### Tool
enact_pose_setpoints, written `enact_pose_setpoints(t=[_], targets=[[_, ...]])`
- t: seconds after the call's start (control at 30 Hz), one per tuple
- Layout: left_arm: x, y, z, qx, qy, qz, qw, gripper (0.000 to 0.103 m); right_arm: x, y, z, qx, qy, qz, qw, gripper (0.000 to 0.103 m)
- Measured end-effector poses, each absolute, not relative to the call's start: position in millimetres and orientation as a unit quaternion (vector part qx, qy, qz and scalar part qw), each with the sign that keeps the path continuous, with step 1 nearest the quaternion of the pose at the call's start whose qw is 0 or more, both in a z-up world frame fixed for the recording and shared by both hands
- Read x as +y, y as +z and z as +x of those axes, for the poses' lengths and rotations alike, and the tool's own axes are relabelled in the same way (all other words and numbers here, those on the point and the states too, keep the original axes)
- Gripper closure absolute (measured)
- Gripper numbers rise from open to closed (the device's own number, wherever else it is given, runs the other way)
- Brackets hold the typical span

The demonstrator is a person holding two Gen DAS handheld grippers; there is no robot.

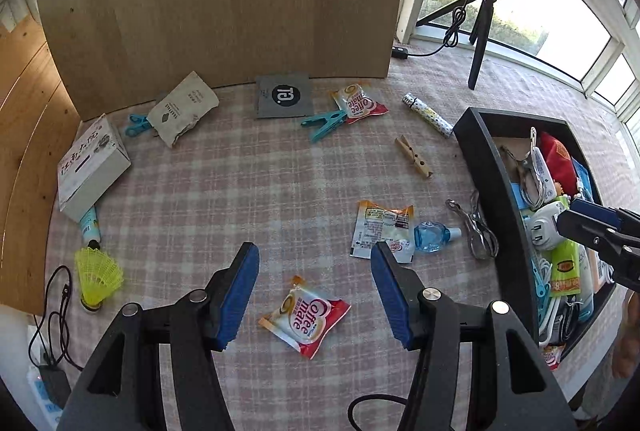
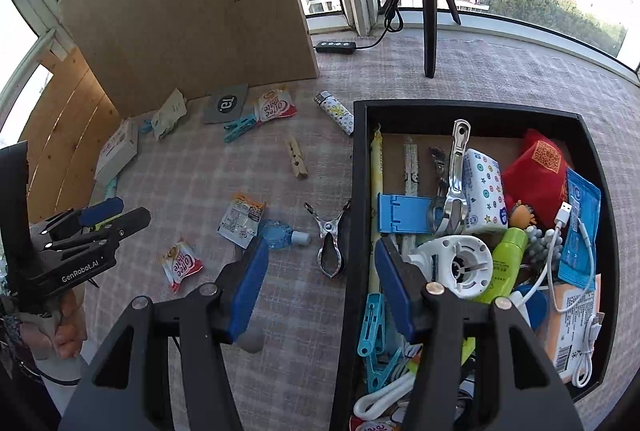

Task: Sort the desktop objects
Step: 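Move both tools back over the table toward the grey spoon, then lower the right tool over the spoon while the left tool nears the Coffee-mate packet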

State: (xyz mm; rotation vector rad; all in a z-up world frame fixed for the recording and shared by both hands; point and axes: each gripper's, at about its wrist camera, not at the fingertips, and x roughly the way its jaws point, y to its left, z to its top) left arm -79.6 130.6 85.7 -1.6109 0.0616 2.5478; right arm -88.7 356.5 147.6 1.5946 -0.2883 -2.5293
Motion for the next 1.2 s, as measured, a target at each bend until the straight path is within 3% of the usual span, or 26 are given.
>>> enact_pose_setpoints(t=[0.67,1.2], targets=[[44,46,-41,-0.007,0.824,-0.566,0.031,0.048,284,96,-64,-0.058,-0.808,0.578,0.102,0.048],[98,0,-61,0.071,0.804,-0.583,0.095,0.046,243,44,-69,0.007,-0.79,0.606,0.096,0.049]])
